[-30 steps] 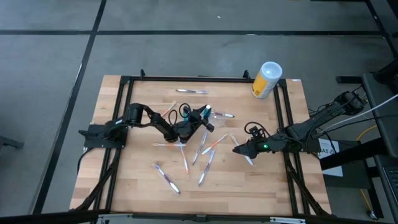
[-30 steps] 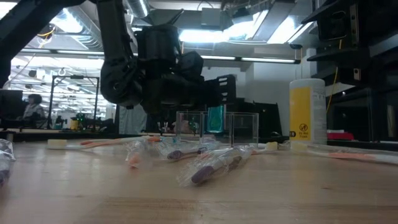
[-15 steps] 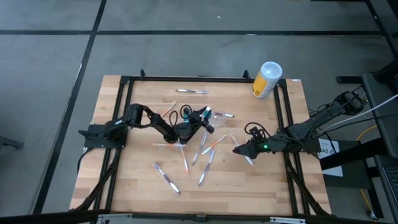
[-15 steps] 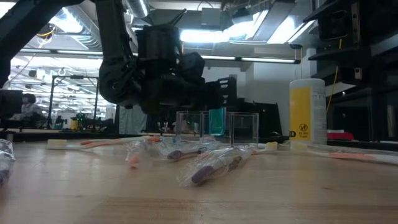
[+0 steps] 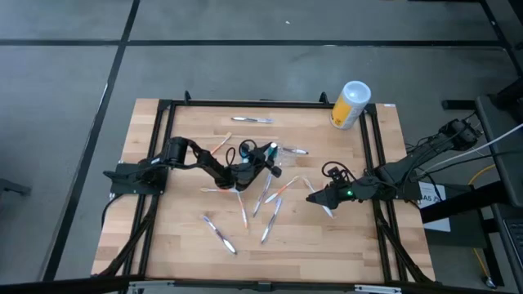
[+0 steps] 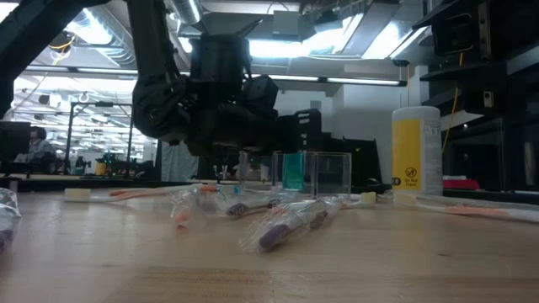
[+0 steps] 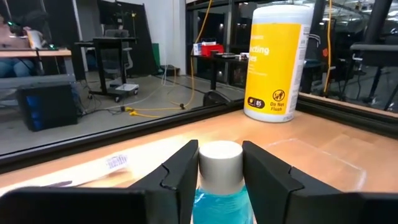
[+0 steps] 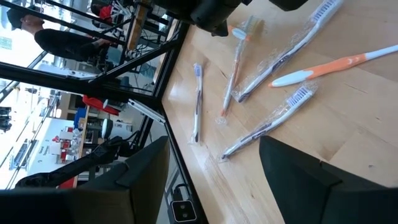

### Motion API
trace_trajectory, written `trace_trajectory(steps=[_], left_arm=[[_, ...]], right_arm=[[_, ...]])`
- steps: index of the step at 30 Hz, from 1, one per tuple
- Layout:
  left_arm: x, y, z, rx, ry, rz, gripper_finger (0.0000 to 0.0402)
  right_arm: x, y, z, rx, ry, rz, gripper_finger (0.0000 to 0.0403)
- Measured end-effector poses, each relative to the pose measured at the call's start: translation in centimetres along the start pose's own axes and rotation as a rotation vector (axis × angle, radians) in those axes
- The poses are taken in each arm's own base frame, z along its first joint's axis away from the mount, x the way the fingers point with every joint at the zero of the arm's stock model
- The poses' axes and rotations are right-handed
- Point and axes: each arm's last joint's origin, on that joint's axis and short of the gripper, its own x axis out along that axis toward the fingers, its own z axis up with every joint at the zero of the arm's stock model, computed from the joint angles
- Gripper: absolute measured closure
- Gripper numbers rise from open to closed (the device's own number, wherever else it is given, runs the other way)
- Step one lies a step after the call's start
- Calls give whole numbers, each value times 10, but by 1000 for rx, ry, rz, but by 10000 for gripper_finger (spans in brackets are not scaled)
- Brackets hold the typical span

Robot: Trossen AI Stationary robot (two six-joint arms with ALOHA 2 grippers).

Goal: Pick & Place toothbrushing station
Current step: Put the blue mouthwash into the middle section of the transparent organizer

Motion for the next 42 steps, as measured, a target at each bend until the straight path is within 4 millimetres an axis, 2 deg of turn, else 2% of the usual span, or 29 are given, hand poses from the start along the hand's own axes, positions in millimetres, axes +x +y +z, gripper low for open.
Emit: trace_trajectory(steps=[10, 22, 24, 28, 31, 35, 37, 42], left_arm=[[-1, 0, 1, 31, -7, 14, 275], [-1, 2, 16, 14, -99, 46, 277], [-4, 2, 26, 13, -133, 72, 276], [-10, 0, 60, 62, -165, 110, 279], [-20, 1, 89, 98, -137, 231, 283], [-50, 3, 128, 166, 22, 464, 291], [-69, 4, 145, 231, 39, 421, 295], [-110, 13, 195, 71, 8, 317, 305]], right_arm=[[0, 0, 0, 2, 0, 2, 151], [0, 0, 0, 1, 0, 3, 151], [0, 1, 0, -1, -1, 7, 151], [0, 3, 1, -12, -9, 26, 151], [0, 3, 1, -13, -12, 31, 151], [0, 6, 2, -21, -30, 61, 151], [-1, 9, 3, -24, -55, 86, 151], [-2, 17, 5, -34, -100, 154, 151]])
